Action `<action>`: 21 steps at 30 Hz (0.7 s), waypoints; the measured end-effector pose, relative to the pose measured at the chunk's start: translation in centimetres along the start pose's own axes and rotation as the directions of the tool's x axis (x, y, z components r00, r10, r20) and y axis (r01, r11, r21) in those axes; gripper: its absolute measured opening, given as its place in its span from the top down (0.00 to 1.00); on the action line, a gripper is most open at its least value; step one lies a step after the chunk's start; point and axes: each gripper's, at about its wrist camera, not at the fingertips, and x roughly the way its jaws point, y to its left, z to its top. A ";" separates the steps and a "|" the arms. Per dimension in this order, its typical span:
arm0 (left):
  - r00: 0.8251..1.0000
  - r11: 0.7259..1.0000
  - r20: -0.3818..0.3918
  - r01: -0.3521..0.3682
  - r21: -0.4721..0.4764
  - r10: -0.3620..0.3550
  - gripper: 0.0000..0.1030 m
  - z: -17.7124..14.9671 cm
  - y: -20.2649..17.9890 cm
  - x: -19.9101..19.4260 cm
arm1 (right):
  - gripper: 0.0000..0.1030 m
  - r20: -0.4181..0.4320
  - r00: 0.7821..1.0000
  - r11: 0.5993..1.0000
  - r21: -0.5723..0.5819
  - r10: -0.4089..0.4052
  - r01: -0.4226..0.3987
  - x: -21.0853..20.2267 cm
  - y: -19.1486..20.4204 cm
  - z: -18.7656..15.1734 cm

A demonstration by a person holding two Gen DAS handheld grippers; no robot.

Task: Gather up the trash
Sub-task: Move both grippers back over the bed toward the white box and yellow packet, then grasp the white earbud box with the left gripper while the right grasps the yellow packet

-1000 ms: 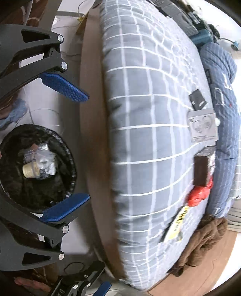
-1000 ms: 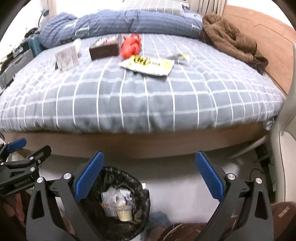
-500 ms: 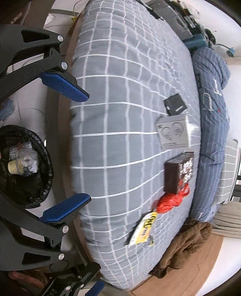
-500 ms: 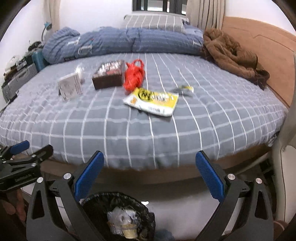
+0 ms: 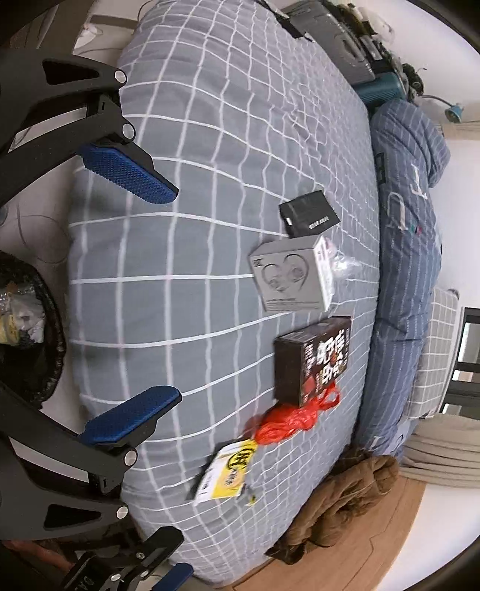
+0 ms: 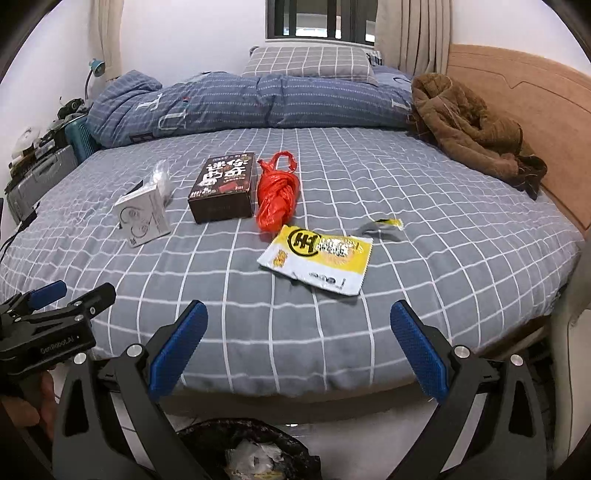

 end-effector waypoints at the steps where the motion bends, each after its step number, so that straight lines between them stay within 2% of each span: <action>1: 1.000 1.000 0.003 -0.003 -0.002 0.003 0.06 0.4 0.1 0.2 | 0.08 -0.001 1.000 1.000 0.000 0.000 0.000 0.2 0.1 0.2; 6: 1.000 1.000 0.016 -0.014 -0.013 0.015 0.06 2.6 0.9 1.7 | 0.08 -0.001 1.000 1.000 -0.009 -0.015 0.015 1.9 0.4 1.9; 11: 1.000 0.999 0.015 -0.019 -0.031 0.020 0.06 4.5 1.7 3.7 | 0.08 -0.020 0.999 0.999 0.033 -0.029 0.030 3.9 -0.1 3.1; 16: 1.000 1.000 0.009 -0.020 -0.020 0.020 0.06 6.0 1.4 5.8 | 0.08 -0.081 0.996 0.995 0.089 -0.035 0.043 6.8 -1.1 4.1; 21: 1.000 0.999 0.001 -0.025 -0.021 0.025 0.06 7.6 1.2 7.9 | 0.08 -0.140 0.989 0.995 0.085 -0.047 0.059 9.7 -1.2 4.7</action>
